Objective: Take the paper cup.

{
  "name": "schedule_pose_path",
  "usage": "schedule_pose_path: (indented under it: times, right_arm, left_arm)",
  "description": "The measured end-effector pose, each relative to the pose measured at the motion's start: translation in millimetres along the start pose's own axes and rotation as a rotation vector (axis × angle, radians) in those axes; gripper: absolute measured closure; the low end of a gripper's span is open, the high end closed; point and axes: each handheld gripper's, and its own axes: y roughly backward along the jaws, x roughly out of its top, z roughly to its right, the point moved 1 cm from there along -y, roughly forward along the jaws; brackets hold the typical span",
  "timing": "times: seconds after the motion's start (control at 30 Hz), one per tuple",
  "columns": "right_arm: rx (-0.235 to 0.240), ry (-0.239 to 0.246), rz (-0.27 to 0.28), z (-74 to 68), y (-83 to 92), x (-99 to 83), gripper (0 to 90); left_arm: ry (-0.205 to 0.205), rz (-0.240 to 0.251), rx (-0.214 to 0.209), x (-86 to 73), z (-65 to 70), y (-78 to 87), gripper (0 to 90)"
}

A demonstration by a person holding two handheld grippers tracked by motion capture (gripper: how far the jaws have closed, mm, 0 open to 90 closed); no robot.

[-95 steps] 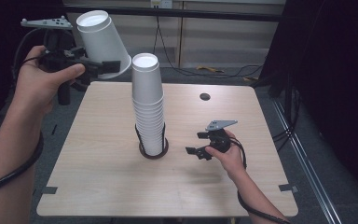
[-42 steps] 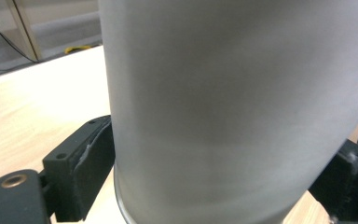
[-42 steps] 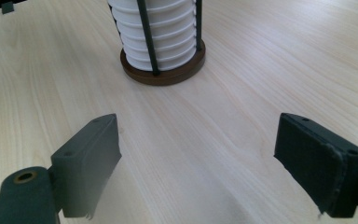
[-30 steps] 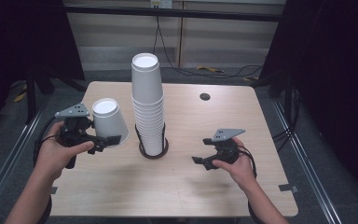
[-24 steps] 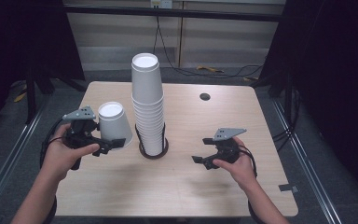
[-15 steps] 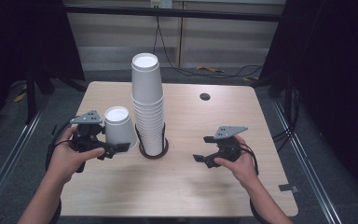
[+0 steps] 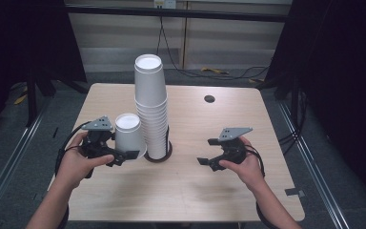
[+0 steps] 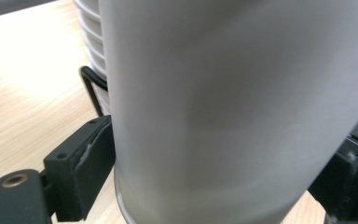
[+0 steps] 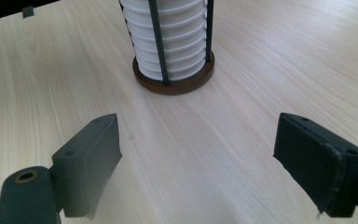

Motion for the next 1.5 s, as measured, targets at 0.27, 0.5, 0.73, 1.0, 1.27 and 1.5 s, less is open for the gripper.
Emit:
schedule_pose_path:
  times: [0.27,0.5,0.73,1.0,1.27,1.5]
  right_arm:
    - [0.009,0.015,-0.017,-1.0,4.2,1.9,14.1]
    - [0.025,0.026,-0.03,-3.5,5.1,2.5,14.1]
    - [0.037,0.039,-0.033,-5.3,5.1,4.0,14.1]
    - [0.048,0.045,-0.04,-6.2,4.5,4.1,14.2]
    - [0.058,0.051,-0.054,-5.3,8.1,1.6,14.1]
    - [0.06,0.052,-0.056,-4.2,11.0,0.4,14.1]
  left_arm:
    - [-0.033,-0.034,-0.037,1.7,12.1,-12.7,11.8]
    - [-0.051,-0.054,-0.058,1.9,19.2,-22.5,12.3]
    - [-0.069,-0.079,-0.079,0.7,25.1,-29.2,13.0]
    - [-0.101,-0.126,-0.086,1.5,31.1,-39.8,14.2]
    - [-0.162,-0.185,-0.088,6.7,40.3,-53.1,14.8]
    - [-0.182,-0.222,-0.096,9.6,45.3,-63.7,14.9]
